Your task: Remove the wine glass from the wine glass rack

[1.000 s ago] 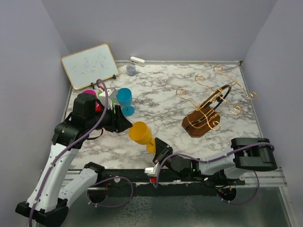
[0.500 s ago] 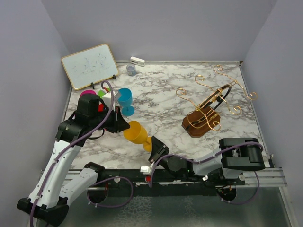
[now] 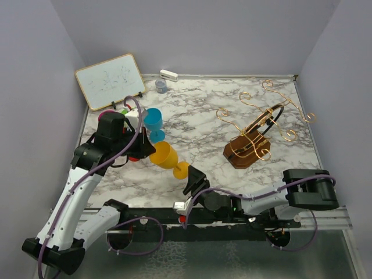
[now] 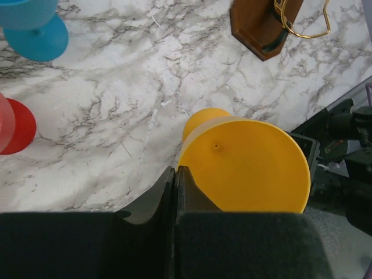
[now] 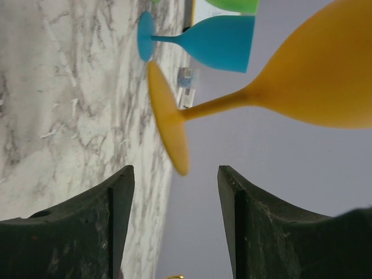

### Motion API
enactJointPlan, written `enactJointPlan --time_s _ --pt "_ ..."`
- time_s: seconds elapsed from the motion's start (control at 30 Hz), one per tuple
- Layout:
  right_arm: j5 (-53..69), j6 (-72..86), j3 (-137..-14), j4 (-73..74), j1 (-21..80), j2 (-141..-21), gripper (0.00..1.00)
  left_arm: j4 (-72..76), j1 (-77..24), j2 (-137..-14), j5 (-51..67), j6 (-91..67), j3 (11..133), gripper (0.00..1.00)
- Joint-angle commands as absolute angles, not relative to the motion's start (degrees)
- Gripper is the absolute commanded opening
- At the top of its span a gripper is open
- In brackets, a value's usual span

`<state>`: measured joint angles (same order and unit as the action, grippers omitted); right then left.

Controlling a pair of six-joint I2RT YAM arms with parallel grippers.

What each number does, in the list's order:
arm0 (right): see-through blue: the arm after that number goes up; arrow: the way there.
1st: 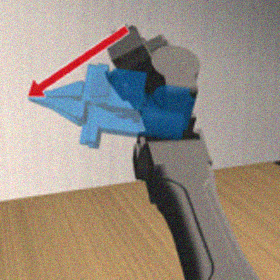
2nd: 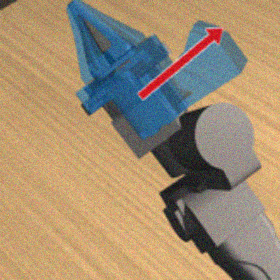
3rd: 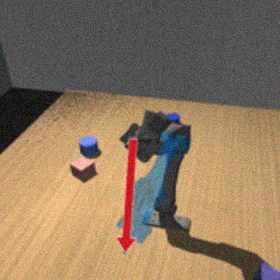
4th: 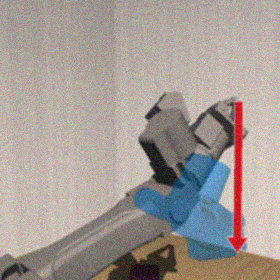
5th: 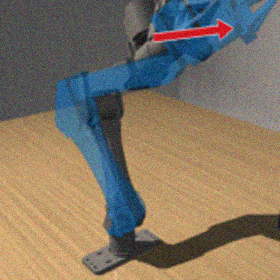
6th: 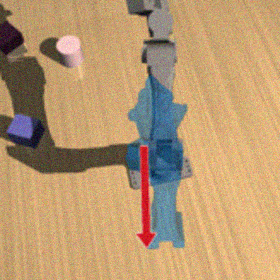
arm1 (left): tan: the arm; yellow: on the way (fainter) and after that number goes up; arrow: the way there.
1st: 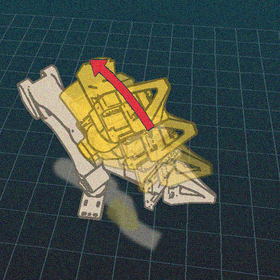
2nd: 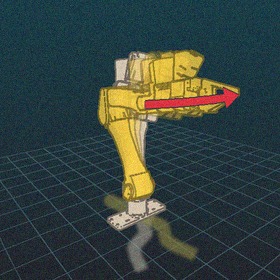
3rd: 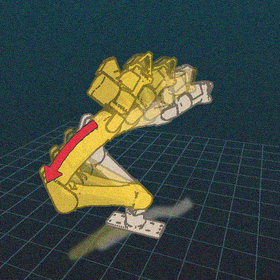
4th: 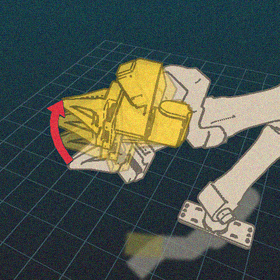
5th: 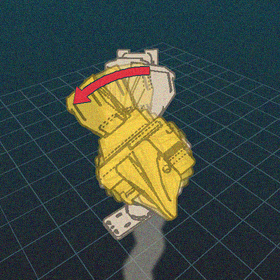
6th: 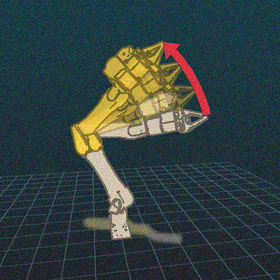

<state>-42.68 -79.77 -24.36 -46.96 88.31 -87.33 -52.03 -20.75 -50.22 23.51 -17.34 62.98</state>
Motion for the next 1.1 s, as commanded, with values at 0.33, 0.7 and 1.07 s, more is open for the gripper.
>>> enactJointPlan --time_s 0.33,0.7,1.07 --pt "-40.6 -60.7 -27.0 -21.8 89.9 -84.8 0.59 -45.9 -20.9 -59.8 0.3 -15.6 63.9 0.0" --pt "-41.4 -59.3 -27.8 -21.8 89.9 -85.9 0.59 -41.4 -20.9 -70.0 -11.3 -19.8 63.9 0.0" --pt "-41.4 -55.9 -29.1 -21.2 89.9 -84.9 0.59 -40.8 -20.9 -65.8 -11.2 -21.0 64.3 0.36"
